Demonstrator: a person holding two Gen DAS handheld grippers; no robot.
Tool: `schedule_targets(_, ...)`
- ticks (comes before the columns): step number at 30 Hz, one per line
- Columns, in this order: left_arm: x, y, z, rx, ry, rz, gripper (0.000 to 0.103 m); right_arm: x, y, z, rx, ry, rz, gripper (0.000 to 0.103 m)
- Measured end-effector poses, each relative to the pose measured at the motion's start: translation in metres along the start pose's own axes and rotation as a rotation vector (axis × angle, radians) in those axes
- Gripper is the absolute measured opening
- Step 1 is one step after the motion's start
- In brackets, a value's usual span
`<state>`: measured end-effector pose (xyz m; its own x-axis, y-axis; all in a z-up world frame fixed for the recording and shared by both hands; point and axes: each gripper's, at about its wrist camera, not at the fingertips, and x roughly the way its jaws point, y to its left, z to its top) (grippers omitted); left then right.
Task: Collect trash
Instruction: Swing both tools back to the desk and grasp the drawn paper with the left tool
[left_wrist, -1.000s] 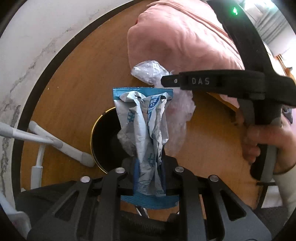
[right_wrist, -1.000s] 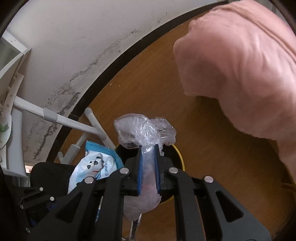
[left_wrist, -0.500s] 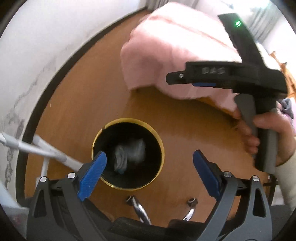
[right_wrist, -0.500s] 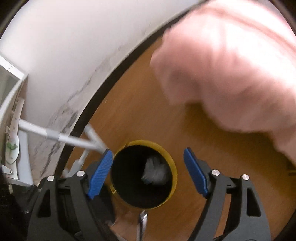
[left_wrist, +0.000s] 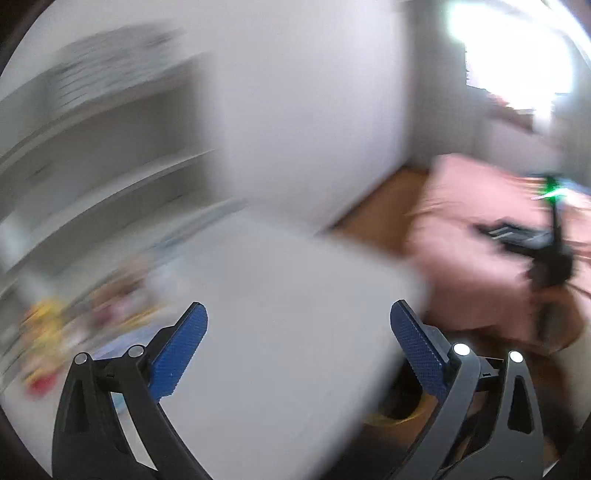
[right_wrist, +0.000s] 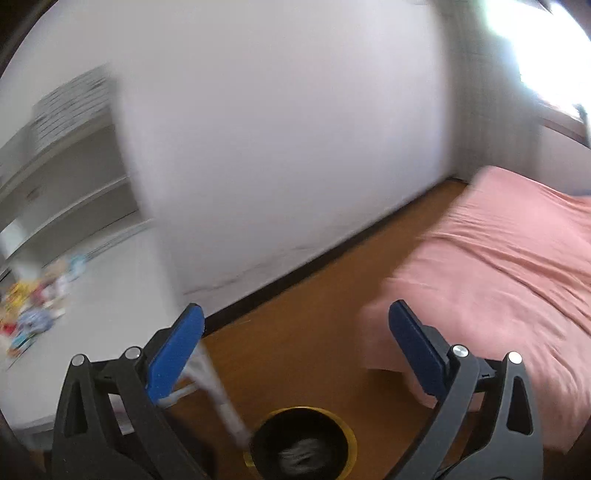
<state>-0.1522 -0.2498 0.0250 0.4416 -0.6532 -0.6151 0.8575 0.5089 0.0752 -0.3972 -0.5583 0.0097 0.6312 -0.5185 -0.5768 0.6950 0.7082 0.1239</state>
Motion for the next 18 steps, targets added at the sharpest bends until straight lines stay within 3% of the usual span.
schedule_targets(1, -0.004, 0.042, -0.017, -0.035, 0.046, 0.098, 0.096, 0.011, 0.026, 0.003, -0.049, 0.023, 0.058, 0.097)
schedule_targets(3, -0.008, 0.088, -0.036, -0.083, 0.105, 0.167, 0.096, 0.03, 0.072, 0.007, -0.141, 0.055, 0.155, 0.097)
schedule_targets(7, -0.011, 0.167, -0.072, -0.199, 0.218, 0.145, 0.096, 0.055, 0.166, 0.009, -0.297, 0.103, 0.359, 0.097)
schedule_targets(10, -0.006, 0.176, -0.084, -0.176, 0.246, 0.154, 0.096, 0.067, 0.224, 0.009, -0.371, 0.14, 0.478, 0.097)
schedule_targets(16, 0.029, 0.153, -0.084, -0.06, 0.287, 0.144, 0.095, 0.076, 0.296, -0.008, -0.537, 0.209, 0.53, 0.097)
schedule_targets(17, 0.035, 0.151, -0.084, -0.05, 0.297, 0.149, 0.093, 0.076, 0.297, -0.011, -0.553, 0.213, 0.524, 0.097)
schedule_targets(18, 0.04, 0.153, -0.085, -0.048, 0.306, 0.151, 0.082, 0.082, 0.306, -0.011, -0.565, 0.218, 0.517, 0.097)
